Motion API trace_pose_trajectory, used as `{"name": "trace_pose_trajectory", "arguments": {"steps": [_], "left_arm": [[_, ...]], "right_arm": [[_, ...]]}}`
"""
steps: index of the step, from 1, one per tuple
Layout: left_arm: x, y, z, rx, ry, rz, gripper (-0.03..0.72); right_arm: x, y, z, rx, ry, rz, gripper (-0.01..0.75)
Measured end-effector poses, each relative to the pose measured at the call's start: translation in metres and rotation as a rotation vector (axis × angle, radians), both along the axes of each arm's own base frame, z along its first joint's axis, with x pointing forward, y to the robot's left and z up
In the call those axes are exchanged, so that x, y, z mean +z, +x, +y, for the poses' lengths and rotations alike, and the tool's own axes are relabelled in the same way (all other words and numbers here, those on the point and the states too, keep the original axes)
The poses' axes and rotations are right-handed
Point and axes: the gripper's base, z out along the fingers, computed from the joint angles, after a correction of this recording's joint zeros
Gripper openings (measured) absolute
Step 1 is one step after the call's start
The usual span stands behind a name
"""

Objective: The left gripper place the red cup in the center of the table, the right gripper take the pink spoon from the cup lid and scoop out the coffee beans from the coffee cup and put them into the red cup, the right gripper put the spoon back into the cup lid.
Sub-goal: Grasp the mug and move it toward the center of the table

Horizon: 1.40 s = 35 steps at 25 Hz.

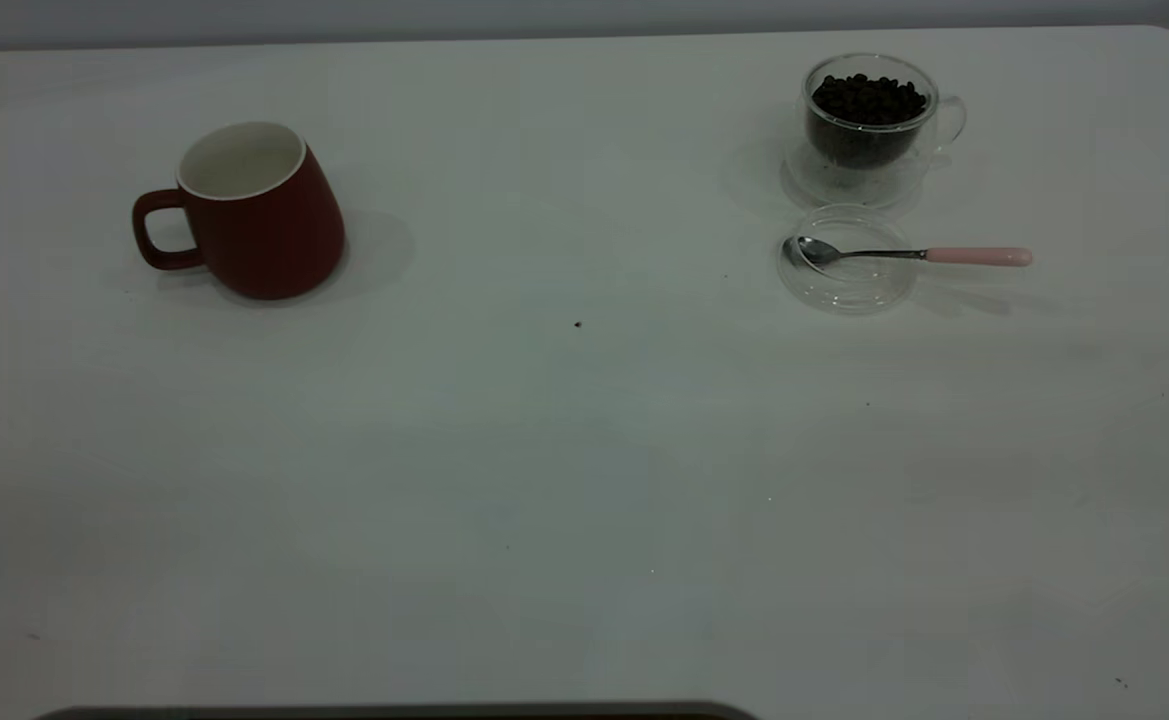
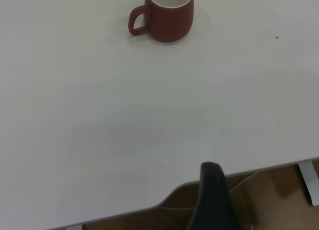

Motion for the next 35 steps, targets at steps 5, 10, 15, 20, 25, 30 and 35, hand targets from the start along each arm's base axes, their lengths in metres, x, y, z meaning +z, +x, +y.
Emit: {"name": "trace_pose_trajectory", "arguments": {"steps": [5,10,15,20,25,30,35], "left_arm": [[0.0,0.0,0.0,0.0,0.0,0.0,0.587],[0.0,0.0,0.0,0.0,0.0,-0.002,0.587],[0.001,0.0,-0.003,-0.016,-0.026,-0.007,0.587],[0.01,0.007,-0.004,0.037,-0.121,-0.093,0.587],[0.016,0.043,-0.003,0.159,-0.164,0.022,0.587],[0.015,0.102,-0.003,0.175,-0.046,0.168,0.587],[0.008,0.165,-0.001,0.182,0.116,0.299,0.587]], "right_arm": [[0.0,0.0,0.0,0.0,0.0,0.0,0.455],[0.0,0.0,0.0,0.0,0.0,0.0,0.455],[0.0,0.0,0.0,0.0,0.0,0.0,0.455],[0.0,0.0,0.0,0.0,0.0,0.0,0.455],[0.0,0.0,0.0,0.0,0.0,0.0,0.455],[0.0,0.0,0.0,0.0,0.0,0.0,0.455],[0.0,0.0,0.0,0.0,0.0,0.0,0.455]]}}
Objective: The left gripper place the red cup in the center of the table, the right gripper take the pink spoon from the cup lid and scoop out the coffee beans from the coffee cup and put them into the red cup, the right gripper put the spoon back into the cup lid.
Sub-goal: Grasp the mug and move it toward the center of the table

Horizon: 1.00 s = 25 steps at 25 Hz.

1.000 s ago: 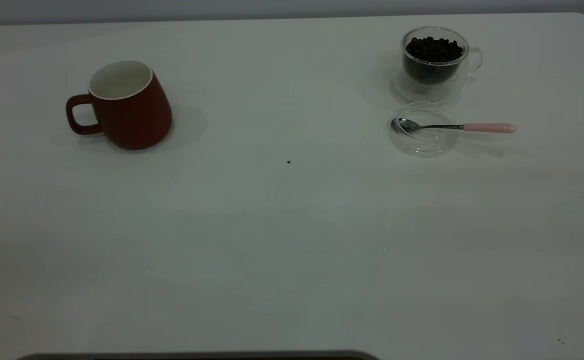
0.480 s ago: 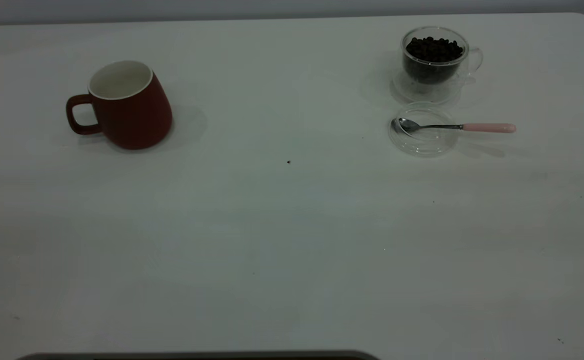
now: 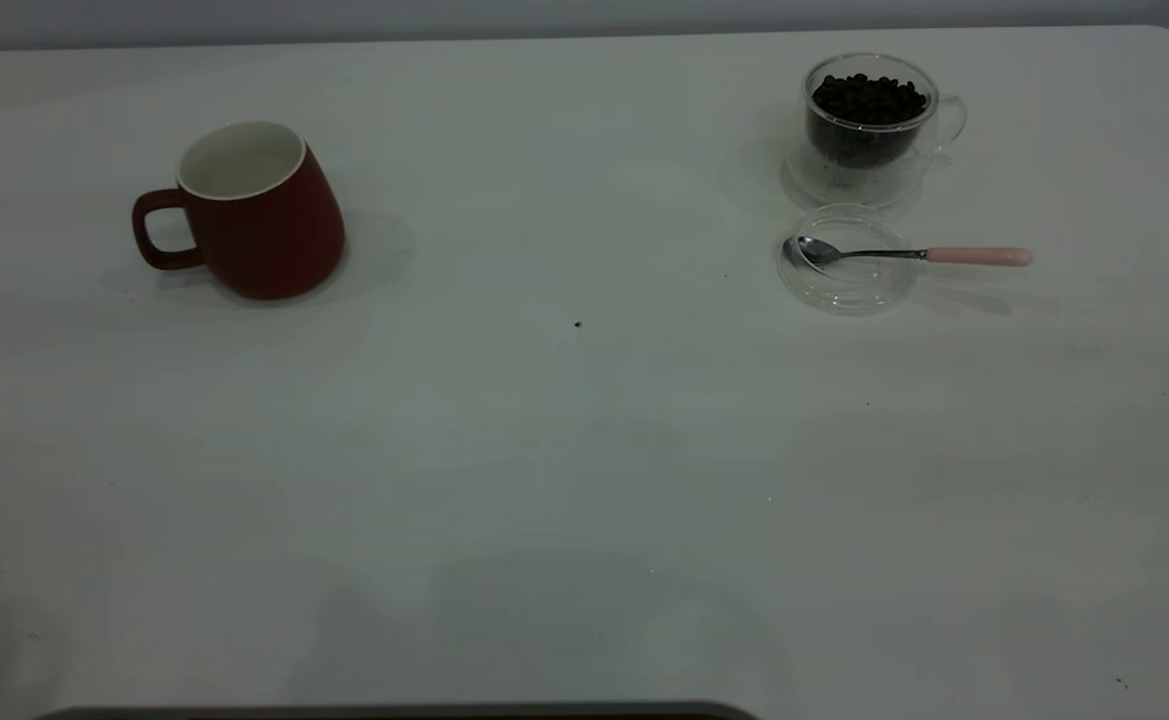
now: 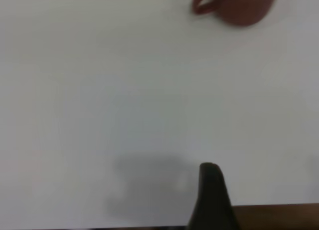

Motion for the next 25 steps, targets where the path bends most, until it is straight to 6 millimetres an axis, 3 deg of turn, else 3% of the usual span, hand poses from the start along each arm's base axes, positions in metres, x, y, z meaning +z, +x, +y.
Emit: {"name": "trace_pose_trajectory", "arguments": {"steps": [5,16,22,25], "left_arm": [[-0.028,0.064,0.001,-0.052,0.14,0.133,0.587],[-0.099,0.195,-0.011,-0.221,0.208,0.248,0.587],[-0.13,0.251,-0.015,-0.419,0.307,0.363,0.587],[-0.142,0.267,-0.02,-0.551,0.308,0.425,0.587]], "right_arm": [[0.0,0.0,0.0,0.0,0.0,0.0,0.455],[0.0,0.0,0.0,0.0,0.0,0.0,0.454],[0.0,0.0,0.0,0.0,0.0,0.0,0.454],[0.0,0.0,0.0,0.0,0.0,0.0,0.454]]}}
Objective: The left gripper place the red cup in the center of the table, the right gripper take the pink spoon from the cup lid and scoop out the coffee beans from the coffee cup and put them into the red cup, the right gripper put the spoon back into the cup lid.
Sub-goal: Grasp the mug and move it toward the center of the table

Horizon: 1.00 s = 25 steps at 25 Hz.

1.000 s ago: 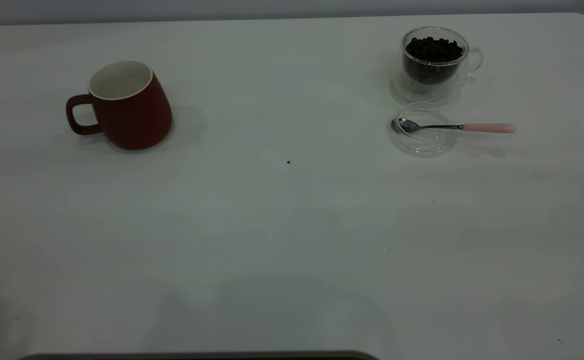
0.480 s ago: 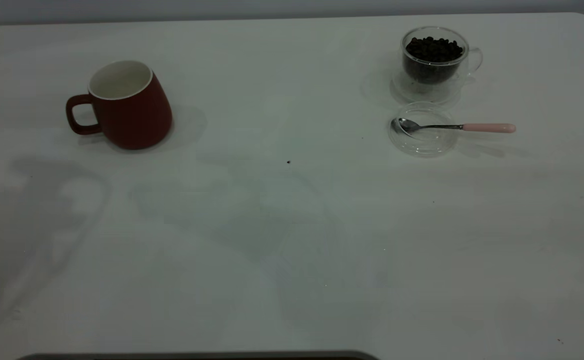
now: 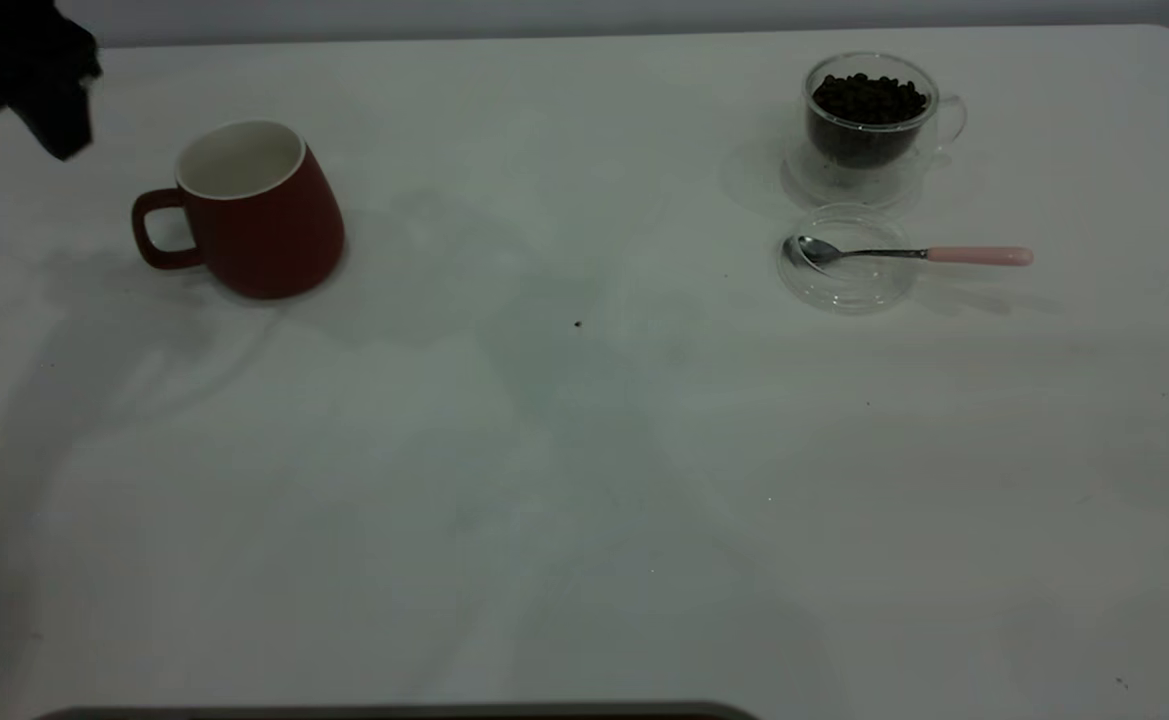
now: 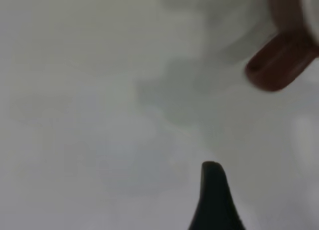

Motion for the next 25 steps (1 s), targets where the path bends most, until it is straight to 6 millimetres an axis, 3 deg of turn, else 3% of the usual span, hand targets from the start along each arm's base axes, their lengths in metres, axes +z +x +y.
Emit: {"name": "trace_pose_trajectory", "arguments": {"steps": [5,11,25], "left_arm": [[-0.021,0.013,-0.01,-0.22,-0.061,0.095,0.587],[-0.042,0.015,-0.012,-0.284,-0.065,0.139,0.587],[-0.068,0.028,-0.014,-0.591,-0.017,0.054,0.587]], "right_arm": [[0.0,0.0,0.0,0.0,0.0,0.0,0.453],[0.0,0.0,0.0,0.0,0.0,0.0,0.453],[0.0,0.0,0.0,0.0,0.0,0.0,0.453]]}}
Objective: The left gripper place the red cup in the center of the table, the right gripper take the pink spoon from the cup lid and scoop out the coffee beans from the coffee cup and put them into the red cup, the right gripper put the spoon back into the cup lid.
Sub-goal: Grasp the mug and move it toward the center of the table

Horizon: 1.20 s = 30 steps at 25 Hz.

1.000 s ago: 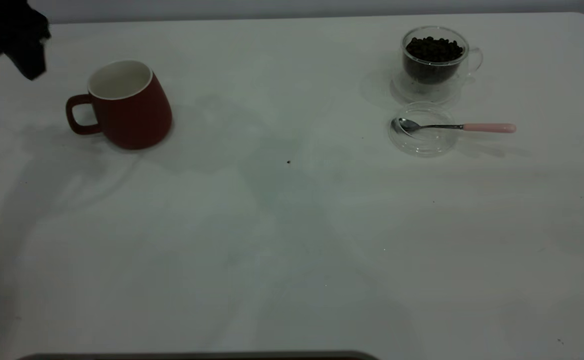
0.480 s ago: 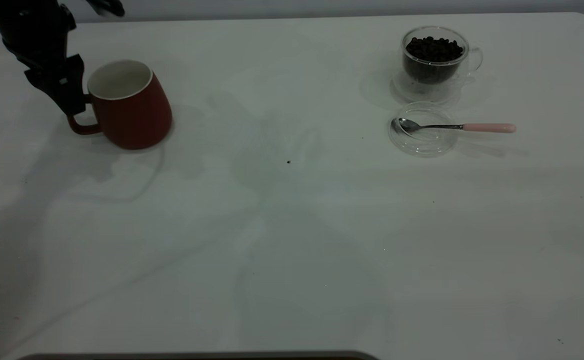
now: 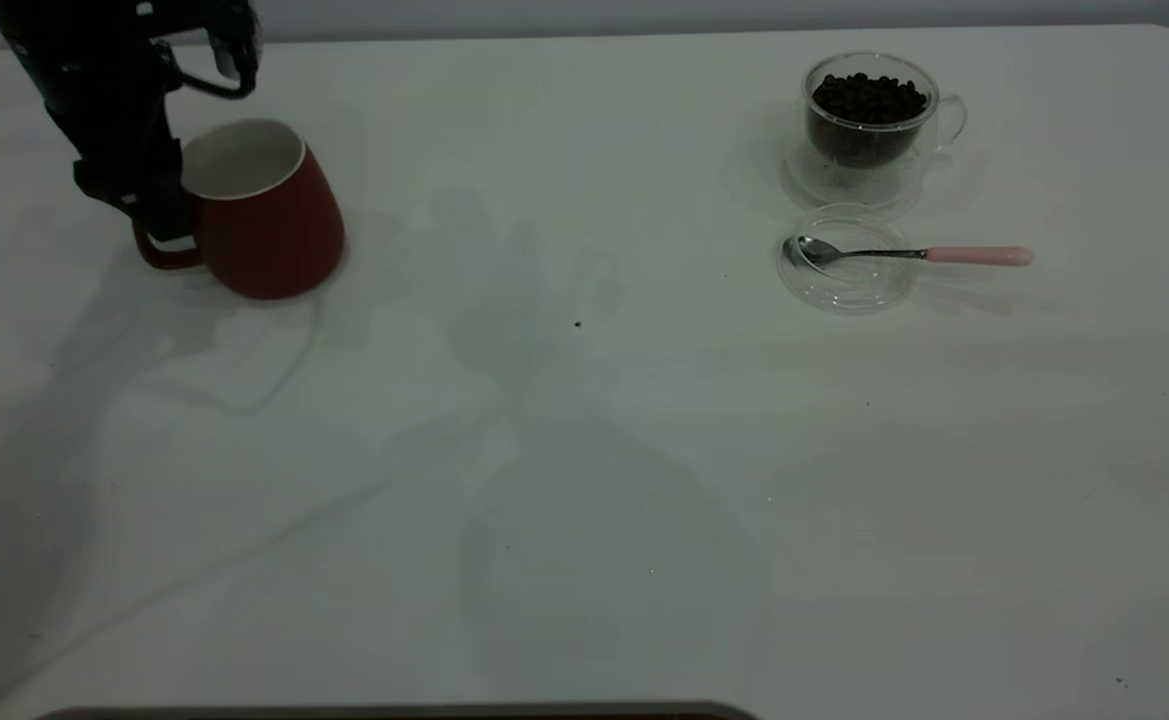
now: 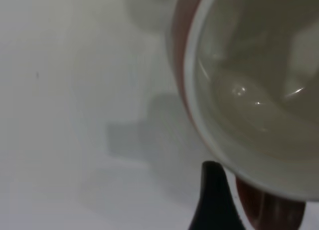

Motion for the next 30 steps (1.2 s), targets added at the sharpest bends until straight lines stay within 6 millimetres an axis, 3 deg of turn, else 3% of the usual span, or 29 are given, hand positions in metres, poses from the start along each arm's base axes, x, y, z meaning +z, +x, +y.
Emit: {"name": "trace_pose_trajectory", "arguments": {"steps": [7,14,24,30], "left_arm": [[-0.002,0.003,-0.01,-0.151,-0.083,-0.037,0.587],[0.0,0.0,-0.024,-0.105,-0.238,-0.015,0.587],[0.001,-0.009,-0.081,-0.154,-0.28,-0.022,0.587],[0.001,-0.013,-0.097,-0.171,-0.283,-0.024,0.587]], "right_arm": [[0.0,0.0,0.0,0.0,0.0,0.0,0.453],[0.0,0.0,0.0,0.0,0.0,0.0,0.453],[0.0,0.0,0.0,0.0,0.0,0.0,0.453],[0.0,0.0,0.0,0.0,0.0,0.0,0.453]]}}
